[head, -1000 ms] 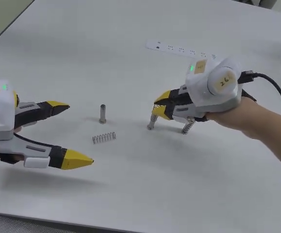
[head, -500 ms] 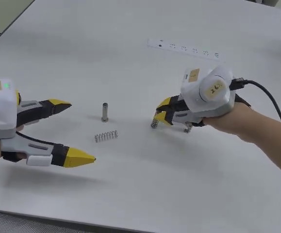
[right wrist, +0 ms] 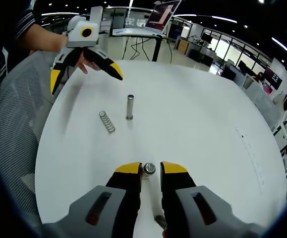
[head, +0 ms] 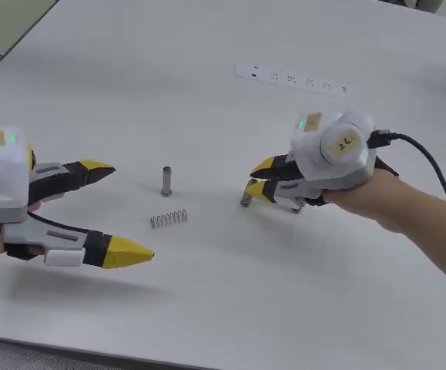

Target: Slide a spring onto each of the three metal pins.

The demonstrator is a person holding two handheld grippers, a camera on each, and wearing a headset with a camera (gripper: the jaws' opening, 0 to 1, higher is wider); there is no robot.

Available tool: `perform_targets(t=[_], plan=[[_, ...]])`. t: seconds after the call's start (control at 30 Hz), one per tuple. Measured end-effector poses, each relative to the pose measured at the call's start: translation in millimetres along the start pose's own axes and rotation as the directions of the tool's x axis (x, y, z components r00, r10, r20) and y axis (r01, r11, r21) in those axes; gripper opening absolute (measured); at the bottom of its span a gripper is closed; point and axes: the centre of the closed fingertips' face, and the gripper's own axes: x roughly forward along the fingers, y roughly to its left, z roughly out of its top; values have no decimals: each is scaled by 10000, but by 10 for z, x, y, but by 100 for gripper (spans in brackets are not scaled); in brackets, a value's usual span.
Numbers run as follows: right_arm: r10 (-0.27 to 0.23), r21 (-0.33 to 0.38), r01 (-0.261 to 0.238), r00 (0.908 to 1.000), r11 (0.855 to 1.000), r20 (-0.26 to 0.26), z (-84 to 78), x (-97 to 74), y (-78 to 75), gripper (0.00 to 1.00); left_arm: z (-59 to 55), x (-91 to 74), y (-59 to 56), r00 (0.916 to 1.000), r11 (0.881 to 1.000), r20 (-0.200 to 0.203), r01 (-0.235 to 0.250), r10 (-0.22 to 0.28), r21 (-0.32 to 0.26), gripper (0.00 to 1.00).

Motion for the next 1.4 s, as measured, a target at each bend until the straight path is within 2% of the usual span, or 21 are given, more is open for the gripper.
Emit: perform_targets(t=[0.1,0.37,0.4,0.5,0.63,0.67,0.8,0.93,1.2,1.4], plan=[[-99,86,98,9998,9999,157,46,-47,18,14,7,4,-4,10000,10000,2,18,-18,29,95],[-220,685,140,9929,9976,1172,211,-208,130,14,58,4,-10,10000,10000,79,33,-33,72,95],[-248,1086,89,9889,9941,1465,234,-240,156,14,60,6,-8,10000,10000,76,25,-25,86,95],[-289,1697,-48,9802,9855,1957,249,-293,191,14,71,10,-14,10000,10000,91,39,-40,83,95],[-471,2543,-145,9710,9670,2344,206,-364,235,14,70,18,-21,10000,10000,63,51,-52,82,95],[-465,2640,-180,9706,9644,2361,185,-372,248,14,71,21,-22,10000,10000,65,54,-54,74,95],[-536,3419,-376,9659,9390,2533,89,-390,313,14,57,31,-28,10000,9999,-46,77,-77,129,95],[-496,3743,-505,9662,9259,2529,-7,-380,412,14,65,33,-26,10000,9999,-26,66,-66,151,95],[-326,3836,-612,9719,9215,2332,-99,-339,521,14,44,26,-35,10000,9999,-75,63,-62,147,95],[-158,3754,-696,9754,9243,2198,-117,-294,577,14,25,14,-46,9999,9999,-95,63,-61,129,95]])
